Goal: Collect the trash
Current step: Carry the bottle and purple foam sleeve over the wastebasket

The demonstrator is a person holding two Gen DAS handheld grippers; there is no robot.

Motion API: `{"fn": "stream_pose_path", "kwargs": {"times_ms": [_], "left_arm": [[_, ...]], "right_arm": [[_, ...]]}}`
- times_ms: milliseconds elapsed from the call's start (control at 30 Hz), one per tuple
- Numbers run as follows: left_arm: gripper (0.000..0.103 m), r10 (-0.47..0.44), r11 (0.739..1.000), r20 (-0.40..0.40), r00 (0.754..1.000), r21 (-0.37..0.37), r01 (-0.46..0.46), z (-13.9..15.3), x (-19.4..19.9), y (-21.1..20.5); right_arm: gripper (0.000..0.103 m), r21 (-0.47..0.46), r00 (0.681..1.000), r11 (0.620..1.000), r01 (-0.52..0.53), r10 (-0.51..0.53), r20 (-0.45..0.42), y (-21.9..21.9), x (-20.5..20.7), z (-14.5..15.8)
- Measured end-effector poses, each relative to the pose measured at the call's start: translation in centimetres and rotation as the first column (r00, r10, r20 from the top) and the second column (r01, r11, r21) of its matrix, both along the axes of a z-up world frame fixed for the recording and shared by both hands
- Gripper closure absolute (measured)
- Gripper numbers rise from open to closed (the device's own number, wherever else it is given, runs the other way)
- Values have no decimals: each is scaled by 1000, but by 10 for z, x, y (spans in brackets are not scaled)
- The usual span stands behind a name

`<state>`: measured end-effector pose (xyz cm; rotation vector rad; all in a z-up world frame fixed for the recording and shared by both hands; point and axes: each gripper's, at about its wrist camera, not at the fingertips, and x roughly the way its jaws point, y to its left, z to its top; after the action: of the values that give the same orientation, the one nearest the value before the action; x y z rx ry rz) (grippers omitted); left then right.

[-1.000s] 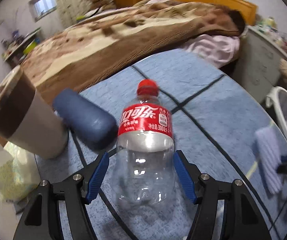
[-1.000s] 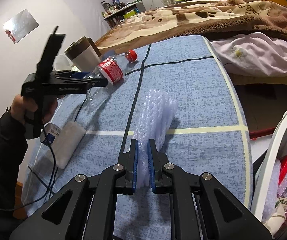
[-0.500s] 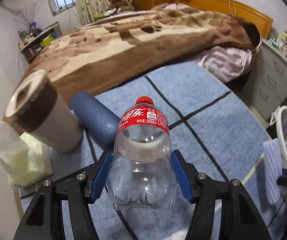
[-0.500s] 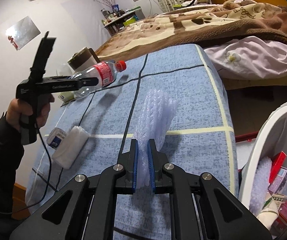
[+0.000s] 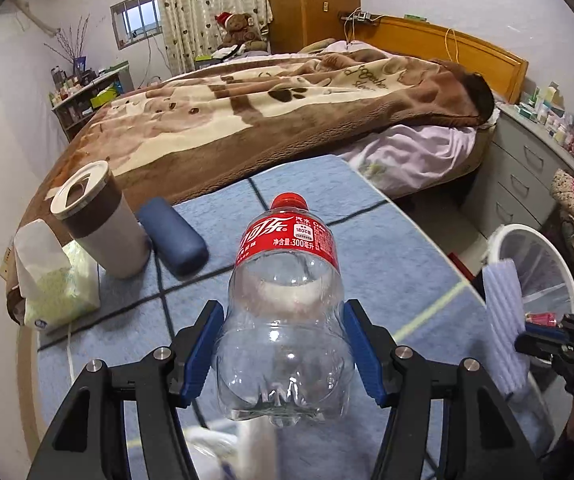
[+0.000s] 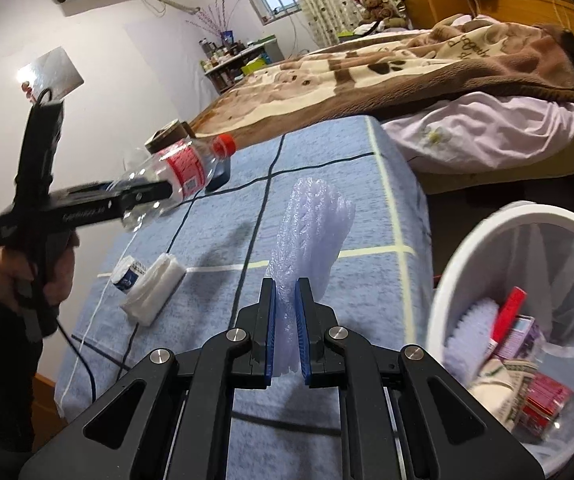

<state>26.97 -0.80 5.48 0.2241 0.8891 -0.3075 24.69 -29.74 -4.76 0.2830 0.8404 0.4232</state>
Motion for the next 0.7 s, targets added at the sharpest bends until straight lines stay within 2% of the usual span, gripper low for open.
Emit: {"fn": "stream_pose_path", "kwargs": {"times_ms": [300,700], "left_arm": [[42,20,996,27,999,-85,-18,4,-53,-25],[42,24,979,38,999,-204,-15,-6,-102,-55]], "right_arm": [[93,-4,998,998,64,-64,17,-32,-20,5],[93,-15,992,992,128,-128,20,-59,-36,4]]}}
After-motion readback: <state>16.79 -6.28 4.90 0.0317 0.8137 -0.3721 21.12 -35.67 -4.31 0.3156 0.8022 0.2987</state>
